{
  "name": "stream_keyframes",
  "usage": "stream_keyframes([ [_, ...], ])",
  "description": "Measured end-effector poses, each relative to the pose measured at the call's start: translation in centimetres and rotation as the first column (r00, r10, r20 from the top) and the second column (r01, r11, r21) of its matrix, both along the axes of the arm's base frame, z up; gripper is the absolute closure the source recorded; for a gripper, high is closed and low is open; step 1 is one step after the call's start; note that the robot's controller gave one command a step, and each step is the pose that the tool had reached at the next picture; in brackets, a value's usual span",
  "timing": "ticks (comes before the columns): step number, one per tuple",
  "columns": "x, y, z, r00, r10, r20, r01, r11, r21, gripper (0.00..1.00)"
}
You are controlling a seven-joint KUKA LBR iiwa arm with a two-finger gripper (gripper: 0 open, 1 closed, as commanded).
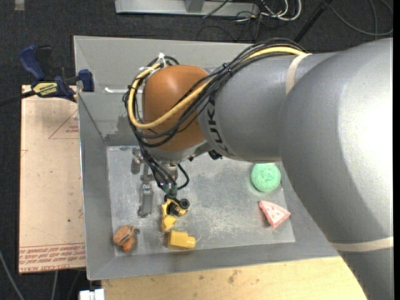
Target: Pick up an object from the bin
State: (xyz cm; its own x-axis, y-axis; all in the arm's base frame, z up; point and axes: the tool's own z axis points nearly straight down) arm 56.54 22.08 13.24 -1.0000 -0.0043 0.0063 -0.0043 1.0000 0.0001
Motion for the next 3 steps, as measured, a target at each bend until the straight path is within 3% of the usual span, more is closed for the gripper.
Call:
stream_keyframes([
  [1, 0.2, -0.1, 0.5, 1.0, -0.004, 0.006, 0.004, 1.0, 0.001, 0.0],
  [2, -0.6, 0.5, -1.4, 0.995, 0.099, 0.015, -0.099, 0.995, 0.002, 0.0],
  [3, -4.7, 0.7, -5.3, 0.966, 0.257, 0.007, -0.257, 0.966, 0.001, 0.0],
])
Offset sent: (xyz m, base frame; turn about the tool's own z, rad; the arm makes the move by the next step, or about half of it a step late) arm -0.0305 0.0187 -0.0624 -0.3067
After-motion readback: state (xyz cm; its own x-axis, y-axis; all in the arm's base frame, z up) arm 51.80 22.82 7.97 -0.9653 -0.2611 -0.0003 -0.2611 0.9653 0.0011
